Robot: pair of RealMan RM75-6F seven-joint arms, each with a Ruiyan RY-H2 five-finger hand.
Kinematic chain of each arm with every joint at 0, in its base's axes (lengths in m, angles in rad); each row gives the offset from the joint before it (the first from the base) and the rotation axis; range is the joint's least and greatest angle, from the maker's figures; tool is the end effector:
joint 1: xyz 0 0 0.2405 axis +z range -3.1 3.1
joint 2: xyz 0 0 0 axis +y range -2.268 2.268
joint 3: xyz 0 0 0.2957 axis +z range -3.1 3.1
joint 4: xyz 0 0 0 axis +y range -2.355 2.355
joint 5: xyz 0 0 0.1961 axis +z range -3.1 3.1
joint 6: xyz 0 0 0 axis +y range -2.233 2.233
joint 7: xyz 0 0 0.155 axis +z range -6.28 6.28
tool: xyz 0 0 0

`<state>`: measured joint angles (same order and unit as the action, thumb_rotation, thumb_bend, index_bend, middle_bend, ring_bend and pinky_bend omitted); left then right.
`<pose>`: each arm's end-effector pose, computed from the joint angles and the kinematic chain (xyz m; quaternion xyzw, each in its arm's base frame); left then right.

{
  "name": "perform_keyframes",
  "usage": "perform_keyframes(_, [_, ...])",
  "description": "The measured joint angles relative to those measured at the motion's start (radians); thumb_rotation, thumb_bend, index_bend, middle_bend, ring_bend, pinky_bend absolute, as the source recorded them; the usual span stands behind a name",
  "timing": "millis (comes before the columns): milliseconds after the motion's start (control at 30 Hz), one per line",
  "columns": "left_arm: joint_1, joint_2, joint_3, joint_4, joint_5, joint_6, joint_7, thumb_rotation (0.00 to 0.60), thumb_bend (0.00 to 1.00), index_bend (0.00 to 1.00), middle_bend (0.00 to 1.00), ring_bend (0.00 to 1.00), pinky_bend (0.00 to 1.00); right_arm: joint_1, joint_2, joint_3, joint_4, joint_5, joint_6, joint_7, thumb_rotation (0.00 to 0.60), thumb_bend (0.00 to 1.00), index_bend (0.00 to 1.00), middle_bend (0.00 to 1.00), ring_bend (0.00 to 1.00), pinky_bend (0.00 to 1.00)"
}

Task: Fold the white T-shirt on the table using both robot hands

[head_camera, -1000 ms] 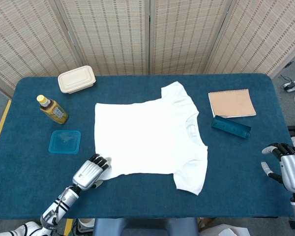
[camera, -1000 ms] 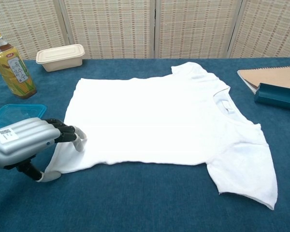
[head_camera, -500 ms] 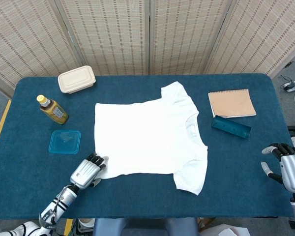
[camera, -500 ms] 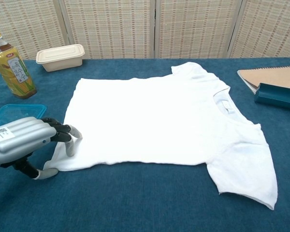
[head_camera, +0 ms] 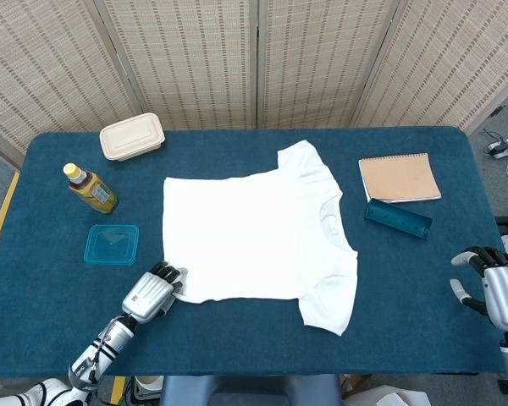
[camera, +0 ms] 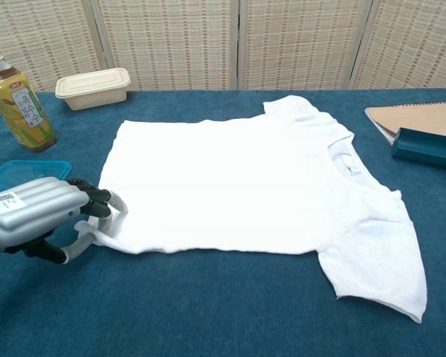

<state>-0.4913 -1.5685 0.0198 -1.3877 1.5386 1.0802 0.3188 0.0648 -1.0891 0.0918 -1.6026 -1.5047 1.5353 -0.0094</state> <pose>-0.2463 0.2808 -0.0252 -0.8097 -0.2864 -0.3302 0.3917 -0.3401 -0.1948 0.2137 0.5816 -0.3505 0.3990 0.6162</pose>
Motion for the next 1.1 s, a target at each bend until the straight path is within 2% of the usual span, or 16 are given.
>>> perform_keyframes(267, [-0.011, 0.001, -0.009, -0.014, -0.001, 0.003, -0.031, 0.6, 0.59, 0.74, 0.26, 0.23, 0.15, 0.025, 0.004, -0.018, -0.002, -0.053, -0.035, 0.016, 0.6, 0.25, 0.45, 0.38, 0.3, 0.38])
perform_keyframes(600, [-0.008, 0.026, -0.008, -0.071, 0.0, 0.023, -0.032, 0.6, 0.59, 0.75, 0.27, 0.23, 0.15, 0.156, -0.019, -0.092, 0.026, -0.25, -0.19, 0.032, 0.6, 0.23, 0.45, 0.37, 0.28, 0.38])
perform_keyframes(767, [-0.001, 0.041, 0.001, -0.104, 0.006, 0.035, -0.036, 0.6, 0.59, 0.75, 0.27, 0.23, 0.15, 0.187, -0.087, -0.109, 0.117, -0.313, -0.198, 0.018, 0.6, 0.17, 0.45, 0.33, 0.2, 0.33])
perform_keyframes(967, [0.004, 0.05, 0.007, -0.119, 0.005, 0.04, -0.041, 0.6, 0.59, 0.75, 0.27, 0.23, 0.15, 0.229, -0.201, -0.132, 0.258, -0.363, -0.212, 0.023, 0.6, 0.1, 0.45, 0.32, 0.19, 0.3])
perform_keyframes(1100, [0.008, 0.054, 0.008, -0.123, 0.002, 0.045, -0.042, 0.6, 0.59, 0.75, 0.27, 0.23, 0.15, 0.248, -0.25, -0.143, 0.329, -0.369, -0.224, 0.032, 0.6, 0.09, 0.45, 0.32, 0.19, 0.3])
